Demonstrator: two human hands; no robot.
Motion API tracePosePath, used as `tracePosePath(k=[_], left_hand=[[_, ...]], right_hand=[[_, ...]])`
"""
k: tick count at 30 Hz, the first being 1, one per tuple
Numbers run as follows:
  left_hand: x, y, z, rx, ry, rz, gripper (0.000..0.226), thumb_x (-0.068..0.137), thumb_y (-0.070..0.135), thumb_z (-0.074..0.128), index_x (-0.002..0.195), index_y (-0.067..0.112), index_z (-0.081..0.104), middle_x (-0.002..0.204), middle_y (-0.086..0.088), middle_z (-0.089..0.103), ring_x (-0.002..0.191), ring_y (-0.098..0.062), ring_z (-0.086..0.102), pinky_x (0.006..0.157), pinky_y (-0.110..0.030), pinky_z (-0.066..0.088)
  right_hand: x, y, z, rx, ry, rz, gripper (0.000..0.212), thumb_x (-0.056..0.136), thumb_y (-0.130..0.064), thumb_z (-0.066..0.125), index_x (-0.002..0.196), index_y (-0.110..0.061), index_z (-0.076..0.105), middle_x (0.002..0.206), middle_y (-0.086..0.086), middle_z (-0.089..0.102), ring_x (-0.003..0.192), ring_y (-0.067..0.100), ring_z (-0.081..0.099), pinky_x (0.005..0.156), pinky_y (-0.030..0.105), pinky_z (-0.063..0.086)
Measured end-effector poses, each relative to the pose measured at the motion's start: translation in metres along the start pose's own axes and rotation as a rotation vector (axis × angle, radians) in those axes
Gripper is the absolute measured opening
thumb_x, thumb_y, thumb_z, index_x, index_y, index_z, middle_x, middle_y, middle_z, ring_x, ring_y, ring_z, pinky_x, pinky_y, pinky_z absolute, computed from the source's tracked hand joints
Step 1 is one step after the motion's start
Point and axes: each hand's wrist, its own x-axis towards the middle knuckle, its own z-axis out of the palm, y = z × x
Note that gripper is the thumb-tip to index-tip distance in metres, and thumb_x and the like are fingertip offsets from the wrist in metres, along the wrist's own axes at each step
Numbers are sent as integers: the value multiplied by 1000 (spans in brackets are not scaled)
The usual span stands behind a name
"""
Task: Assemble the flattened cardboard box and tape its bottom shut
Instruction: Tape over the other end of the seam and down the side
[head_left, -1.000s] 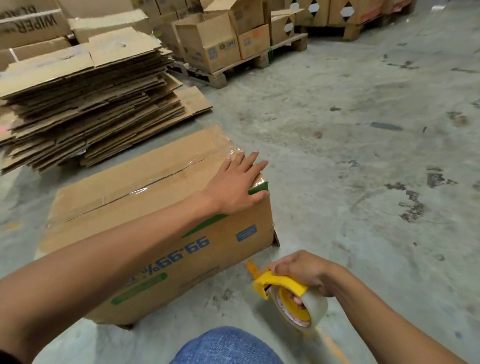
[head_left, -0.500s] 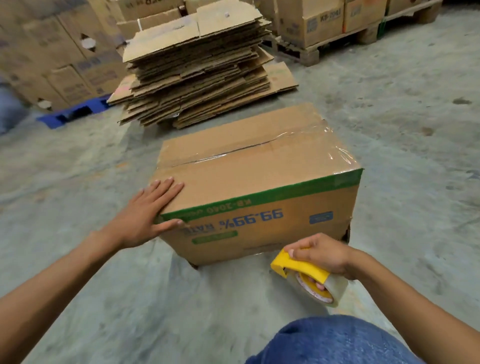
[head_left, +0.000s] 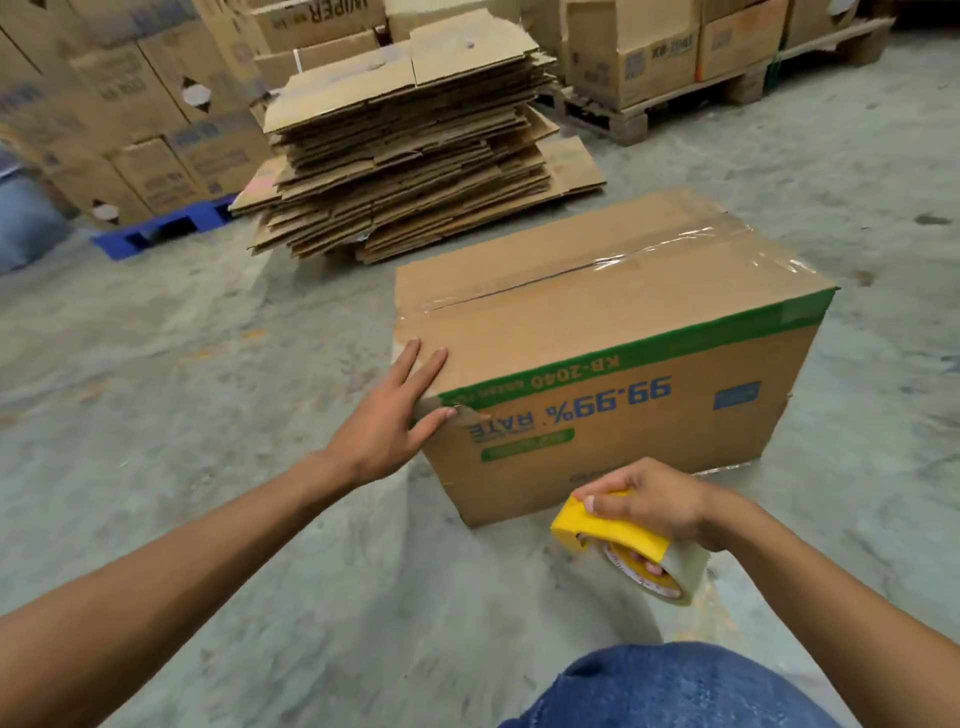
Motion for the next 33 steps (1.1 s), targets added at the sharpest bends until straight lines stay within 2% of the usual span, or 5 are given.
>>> tracePosePath(k=[5,13,18,23,33], left_hand=[[30,90,32,113,40,18,68,95,58,40,153,39,9,165,1,1,143,-39,27,98,-53,45],[63,175,49,245,6,98,64,96,52,40,151,37,12,163,-10,10,128,-51,42,88,-57,48],[67,171,29,197,-66,165,59,93,59,37,148,41,24,160,-1,24,131,-37,46,97,-51,47],[66,165,-20,-214,-1,77,47,92,61,39,118,30,63,116,4,65,105,-20,61,83,-36,49],[59,210,-49,-1444,-820,-418,51,73,57,72,98,13,65,83,-5,68,69,-18,65,58,-27,42]], right_hand=[[-8,-3,-22,-42,77,-14,27,91,-32,67,117,-24,74,103,-3,73,76,5,63,64,16,49],[-38,2,-60,5,172,-11,29,92,-29,67,119,-20,73,93,-3,71,46,-9,59,47,9,44],[-75,-22,-90,157,70,-73,28,94,-24,64,122,-21,70,66,4,71,38,16,55,36,24,48],[-104,-49,-112,441,39,-263,35,83,-35,68,118,-30,73,45,13,53,29,17,49,34,25,48],[-116,-50,-128,844,47,-512,69,55,-50,91,118,-30,72,36,10,48,21,15,45,34,23,47]])
